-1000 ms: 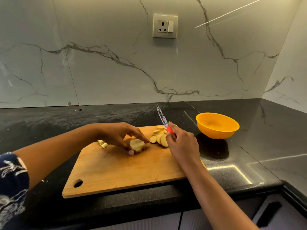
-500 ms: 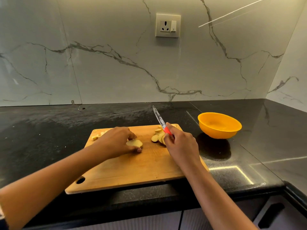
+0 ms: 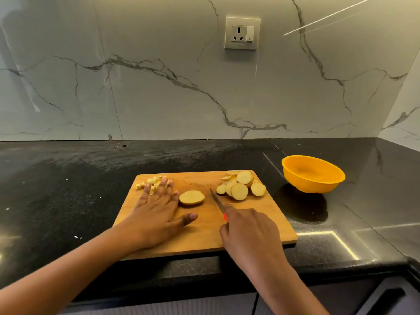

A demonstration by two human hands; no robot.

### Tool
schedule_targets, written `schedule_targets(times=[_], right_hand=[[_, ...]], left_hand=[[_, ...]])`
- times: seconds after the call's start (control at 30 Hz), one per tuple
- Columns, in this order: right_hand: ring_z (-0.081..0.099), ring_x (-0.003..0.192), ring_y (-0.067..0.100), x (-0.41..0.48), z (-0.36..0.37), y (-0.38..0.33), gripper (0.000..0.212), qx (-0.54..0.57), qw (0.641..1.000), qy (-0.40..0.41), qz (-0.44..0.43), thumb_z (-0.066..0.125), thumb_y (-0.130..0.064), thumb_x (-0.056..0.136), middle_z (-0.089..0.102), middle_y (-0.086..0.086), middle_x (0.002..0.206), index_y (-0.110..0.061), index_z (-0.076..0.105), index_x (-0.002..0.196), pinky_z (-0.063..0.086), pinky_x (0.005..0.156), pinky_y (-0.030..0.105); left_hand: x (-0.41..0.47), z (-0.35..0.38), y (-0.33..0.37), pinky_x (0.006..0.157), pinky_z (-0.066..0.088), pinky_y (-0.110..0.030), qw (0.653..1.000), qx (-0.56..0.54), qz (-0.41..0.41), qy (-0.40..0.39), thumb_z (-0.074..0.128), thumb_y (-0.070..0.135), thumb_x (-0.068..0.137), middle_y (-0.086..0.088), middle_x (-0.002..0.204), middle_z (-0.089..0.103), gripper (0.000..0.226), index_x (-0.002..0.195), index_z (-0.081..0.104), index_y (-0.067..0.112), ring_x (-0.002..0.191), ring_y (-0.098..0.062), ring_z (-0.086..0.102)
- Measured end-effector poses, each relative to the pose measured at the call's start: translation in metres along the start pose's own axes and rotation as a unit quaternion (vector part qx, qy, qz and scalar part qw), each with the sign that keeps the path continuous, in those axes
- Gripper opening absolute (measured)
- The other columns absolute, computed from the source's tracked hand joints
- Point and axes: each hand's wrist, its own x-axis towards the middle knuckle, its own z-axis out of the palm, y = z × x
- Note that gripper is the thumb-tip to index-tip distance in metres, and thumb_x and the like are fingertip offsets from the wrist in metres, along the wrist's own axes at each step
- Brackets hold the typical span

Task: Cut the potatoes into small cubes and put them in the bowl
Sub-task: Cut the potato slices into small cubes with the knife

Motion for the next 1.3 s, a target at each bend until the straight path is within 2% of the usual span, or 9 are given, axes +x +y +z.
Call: schedule_targets(times=[0.1,0.27,0.5,0.67,0.77,0.83,0.97,1.13,1.3], right_hand=[[0.055,0.098,0.018,-0.002,0.003,-0.015,0.050,-0.011,1.000,-0.008,-0.022,0.035,-0.032,0.101,0.059,0.000,0.116,-0.021,0.025,0.148,0.039,0.070,0.028],[0.057,0.100,0.017,0.003,0.000,-0.003,0.044,-0.007,1.000,0.013,-0.005,0.035,-0.033,0.100,0.061,-0.002,0.115,-0.023,0.036,0.142,0.041,0.073,0.028],[0.056,0.099,0.017,0.007,0.003,-0.013,0.047,-0.004,1.000,0.008,-0.021,0.037,-0.034,0.100,0.060,-0.001,0.117,-0.023,0.032,0.145,0.043,0.074,0.028],[0.056,0.099,0.016,0.006,0.002,-0.012,0.046,-0.002,1.000,0.002,-0.019,0.036,-0.035,0.100,0.060,-0.002,0.116,-0.023,0.033,0.144,0.044,0.076,0.029],[0.057,0.097,0.015,0.007,-0.004,-0.007,0.042,0.010,1.000,0.014,-0.001,0.038,-0.035,0.099,0.061,-0.003,0.114,-0.024,0.039,0.140,0.042,0.073,0.027],[0.057,0.096,0.014,0.008,-0.007,-0.006,0.041,0.014,1.000,0.016,0.003,0.039,-0.035,0.099,0.061,-0.003,0.113,-0.025,0.041,0.138,0.043,0.073,0.027],[0.057,0.096,0.015,0.004,-0.005,-0.008,0.042,0.023,1.000,0.003,-0.005,0.038,-0.035,0.098,0.062,-0.004,0.112,-0.026,0.040,0.139,0.048,0.078,0.029],[0.056,0.097,0.014,0.004,-0.005,-0.006,0.045,0.029,0.999,-0.006,-0.018,0.037,-0.035,0.099,0.061,-0.004,0.114,-0.027,0.034,0.143,0.046,0.078,0.028],[0.056,0.098,0.015,0.006,-0.002,-0.009,0.046,0.026,0.999,-0.009,-0.017,0.037,-0.035,0.099,0.061,-0.004,0.115,-0.027,0.033,0.144,0.045,0.078,0.029]], left_hand=[[0.007,0.001,0.006,0.100,-0.031,-0.037,1.000,0.006,0.005,0.001,-0.028,0.090,0.036,0.000,0.150,-0.031,0.135,0.149,-0.009,0.017,0.126,-0.011,-0.039],[0.007,0.000,-0.002,0.101,-0.030,-0.038,1.000,0.008,0.009,-0.001,-0.031,0.090,0.032,0.002,0.151,-0.029,0.138,0.149,-0.011,0.019,0.128,-0.010,-0.037],[0.008,0.000,-0.007,0.100,-0.031,-0.039,1.000,0.003,0.021,0.020,-0.031,0.089,0.034,0.009,0.141,-0.032,0.137,0.150,-0.006,0.021,0.129,-0.008,-0.035],[0.012,0.001,-0.019,0.105,-0.023,-0.033,0.998,-0.002,0.045,0.051,-0.028,0.091,0.036,0.006,0.157,-0.006,0.134,0.150,-0.001,0.025,0.134,-0.002,-0.018],[0.013,-0.007,-0.011,0.108,-0.012,-0.028,0.992,-0.041,0.081,0.086,0.000,0.088,0.068,0.006,0.155,0.022,0.099,0.148,0.012,0.031,0.143,-0.007,0.007],[0.015,-0.014,-0.005,0.112,-0.001,-0.026,0.989,-0.074,0.081,0.102,0.033,0.060,0.092,0.003,0.146,0.041,0.062,0.146,0.022,0.032,0.143,-0.016,0.017],[0.021,-0.022,-0.008,0.104,0.004,-0.014,0.975,-0.139,0.102,0.141,0.055,0.040,0.089,0.005,0.131,0.057,0.043,0.130,0.051,0.026,0.133,-0.011,0.038],[0.022,-0.016,-0.017,0.113,0.020,-0.031,0.974,-0.148,0.105,0.133,0.044,0.063,0.072,0.008,0.133,0.052,0.067,0.128,0.054,0.028,0.137,-0.014,0.030],[0.025,-0.009,-0.022,0.104,0.032,-0.015,0.958,-0.180,0.147,0.168,0.038,0.076,0.070,0.013,0.128,0.054,0.076,0.123,0.057,0.025,0.118,0.001,0.049]])
